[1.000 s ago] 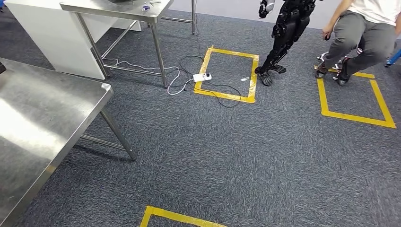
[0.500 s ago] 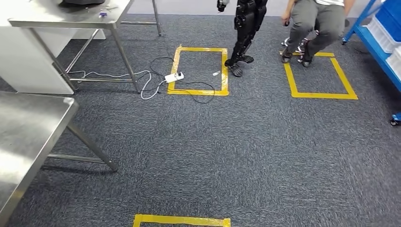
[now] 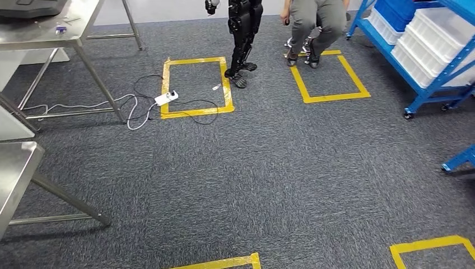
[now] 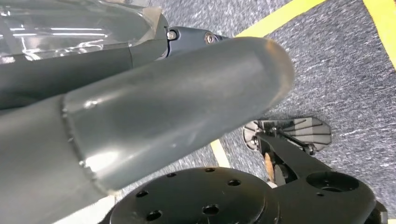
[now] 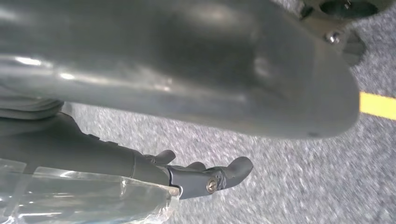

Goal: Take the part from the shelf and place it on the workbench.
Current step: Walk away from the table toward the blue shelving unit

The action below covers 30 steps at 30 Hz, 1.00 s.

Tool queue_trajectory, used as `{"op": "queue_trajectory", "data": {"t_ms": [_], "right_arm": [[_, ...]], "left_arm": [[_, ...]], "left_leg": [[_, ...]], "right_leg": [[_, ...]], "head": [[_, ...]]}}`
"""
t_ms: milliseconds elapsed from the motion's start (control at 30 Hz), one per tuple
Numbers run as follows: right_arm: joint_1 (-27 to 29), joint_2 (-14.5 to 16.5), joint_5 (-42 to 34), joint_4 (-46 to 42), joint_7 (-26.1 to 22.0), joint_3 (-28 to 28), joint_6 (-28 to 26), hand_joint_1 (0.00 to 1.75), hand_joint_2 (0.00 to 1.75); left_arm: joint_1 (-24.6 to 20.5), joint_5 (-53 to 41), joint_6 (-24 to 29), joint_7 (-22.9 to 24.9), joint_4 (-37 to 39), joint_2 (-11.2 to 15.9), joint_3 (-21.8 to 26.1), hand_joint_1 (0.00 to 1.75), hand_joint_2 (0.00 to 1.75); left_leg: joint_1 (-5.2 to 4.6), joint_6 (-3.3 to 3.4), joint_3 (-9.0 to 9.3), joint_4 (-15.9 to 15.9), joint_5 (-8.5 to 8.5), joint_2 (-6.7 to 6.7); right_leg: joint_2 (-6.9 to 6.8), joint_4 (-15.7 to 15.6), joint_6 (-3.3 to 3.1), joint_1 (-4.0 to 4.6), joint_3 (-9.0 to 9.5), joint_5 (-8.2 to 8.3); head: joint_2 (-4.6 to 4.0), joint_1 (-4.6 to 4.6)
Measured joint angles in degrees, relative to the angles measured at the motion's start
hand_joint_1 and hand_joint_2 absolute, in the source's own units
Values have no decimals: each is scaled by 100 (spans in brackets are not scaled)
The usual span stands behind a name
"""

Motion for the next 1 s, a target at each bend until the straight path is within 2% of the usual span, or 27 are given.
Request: {"op": "queue_trajectory", "data": {"t_ms": [33, 100, 167, 200, 233, 267, 300, 333, 367, 400, 433, 467, 500, 533, 567, 600, 633, 667, 700, 733, 767, 800, 833, 867, 900, 967, 1000], "right_arm": [[3, 1, 4, 2, 2, -2, -3, 0, 0], [-12, 8, 21, 3, 6, -4, -7, 0, 0], [-18, 15, 36, 3, 6, -3, -7, 0, 0], [-11, 16, 41, 3, 6, -3, -7, 0, 0], [-1, 17, 48, 3, 6, -2, -7, 0, 0], [5, 15, 55, 3, 6, -2, -8, 0, 0], [2, 14, 65, 3, 6, -3, -8, 0, 0], [-9, 13, 74, 3, 5, -3, -8, 0, 0], [-22, 12, 82, 3, 3, -4, -8, 0, 0], [-30, 12, 88, 3, 2, -4, -8, 0, 0], [-29, 11, 91, 4, 1, -4, -8, 0, 0], [-21, 10, 93, 4, 0, -4, -10, 0, 0], [-11, 9, 93, 5, 0, -5, -14, 0, 0], [-6, 9, 93, 5, 0, -5, -22, 0, 0], [-8, 13, 94, 5, 0, -6, -32, 0, 0], [-14, 18, 95, 5, 0, -7, -40, 0, 0], [-19, 23, 96, 5, 0, -7, -45, 0, 0], [-20, 27, 96, 6, 0, -7, -47, 0, 0], [-13, 27, 96, 7, 0, -7, -48, 0, 0], [-6, 26, 96, 7, 0, -7, -48, 0, 0], [-1, 27, 96, 8, 0, -7, -49, 0, 0], [1, 31, 96, 8, 0, -7, -50, 0, 0], [-6, 37, 97, 8, 0, -7, -50, 0, 0], [-13, 43, 98, 8, 0, -7, -51, 0, 0], [-16, 46, 102, 8, 0, -7, -51, 0, 0], [-6, 44, 111, 8, 0, -7, -52, 0, 0], [4, 41, 116, 8, 1, -7, -52, 0, 0]], "left_arm": [[0, -2, -3, -1, -1, -3, 0, 0, 0], [5, -7, -8, -3, -2, -3, 1, 0, 0], [11, -9, -13, -7, -2, 1, 2, 0, 0], [11, -11, -15, -10, -2, 2, 3, 0, 0], [10, -15, -15, -15, -2, 1, 3, 0, 0], [8, -22, -16, -22, -2, 0, 3, 0, 0], [7, -32, -16, -28, -2, -1, 3, 0, 0], [9, -41, -16, -34, -2, -1, 3, 0, 0], [10, -50, -16, -39, -2, -1, 3, 0, 0], [7, -56, -16, -42, -2, -1, 3, 0, 0], [-1, -62, -16, -43, -2, -2, 2, 0, 0], [-12, -72, -16, -44, -3, -3, 1, 0, 0], [-22, -81, -16, -45, -5, -2, -1, 0, 0], [-24, -90, -16, -46, -7, -1, -2, 0, 0], [-20, -95, -16, -47, -8, 1, -2, 0, 0], [-14, -97, -16, -48, -8, 4, -1, 0, 0], [-4, -97, -17, -48, -8, 5, -1, 0, 0], [5, -97, -18, -47, -7, 5, 0, 0, 0], [11, -97, -18, -46, -7, 5, 1, 0, 0], [16, -97, -19, -46, -6, 5, 1, 0, 0], [17, -97, -18, -46, -6, 5, 1, 0, 0], [17, -97, -18, -46, -5, 8, 1, 0, 0], [18, -97, -18, -46, -4, 11, 1, 0, 0], [17, -97, -17, -46, -3, 15, 1, 0, 0], [14, -97, -17, -45, -2, 19, 1, 0, 0], [1, -95, -16, -42, -2, 19, 2, 0, 0], [-5, -94, -16, -40, -2, 14, 2, 0, 0]], "left_leg": [[-1, 46, 11, -41, 31, 84], [-24, 93, 14, -79, 56, 263], [-45, 104, -2, -78, 55, 450], [-50, 104, -7, -77, 53, 530], [-51, 99, -7, -76, 50, 605], [-51, 90, -2, -75, 45, 670], [-57, 71, 7, -73, 35, 731], [-70, 40, 19, -68, 16, 791], [-82, 3, 35, -64, -3, 843], [-91, -35, 55, -63, -20, 897], [-90, -72, 80, -68, -33, 951], [-73, -111, 103, -66, -48, 966], [-52, -148, 111, -25, -91, 888], [-32, -178, 76, 94, -190, 747], [-16, -200, -17, 327, -348, 571], [-10, -209, -173, 674, -549, 407], [-8, -212, -360, 1060, -737, 326], [-7, -216, -527, 1382, -852, 290], [-3, -219, -626, 1538, -848, 277], [3, -217, -619, 1470, -722, 269], [14, -213, -517, 1203, -512, 245], [31, -203, -358, 817, -283, 142], [46, -193, -207, 455, -126, 26], [53, -180, -105, 198, -35, -67], [45, -160, -57, 66, -13, -130], [10, -94, -45, 17, 0, -37], [2, -48, -28, -25, 30, 27]], "right_leg": [[-155, 152, 1, 7, -96, -83], [-502, 781, -34, 7, -417, -393], [-601, 1419, -20, -9, -719, -635], [-617, 1498, 14, -17, -735, -645], [-642, 1345, 62, -26, -624, -573], [-702, 998, 108, -35, -408, -454], [-835, 579, 130, -37, -159, -338], [-955, 227, 133, -16, 51, -237], [-1040, 12, 104, 7, 177, -180], [-1071, -72, 61, 37, 213, -158], [-1014, -71, 23, 66, 199, -146], [-946, -81, -27, 36, 207, -136], [-883, -98, -65, 8, 221, -126], [-825, -114, -118, -24, 245, -111], [-765, -127, -170, -54, 272, -94], [-703, -126, -205, -42, 269, -88], [-637, -124, -235, -28, 267, -83], [-562, -123, -243, -14, 266, -83], [-481, -119, -243, -5, 268, -84], [-399, -113, -243, -2, 273, -84], [-317, -104, -241, -2, 279, -85], [-239, -93, -238, -4, 279, -85], [-167, -73, -224, 14, 266, -89], [-106, -63, -201, 23, 245, -87], [-50, -61, -166, 31, 216, -81], [54, -82, -71, 28, 157, -53], [20, -63, -36, 27, 126, -57]], "head": [[0, 15], [0, 44], [0, 57], [0, 57], [0, 61], [0, 64], [0, 68], [0, 71], [0, 62], [0, 56], [0, 48], [0, 42], [0, 34], [0, 17], [0, 1], [0, -20], [0, -28], [0, -28], [0, -29], [0, -28], [0, -29], [0, -31], [0, -29], [0, -29], [0, -28], [0, -29], [0, -29]]}}
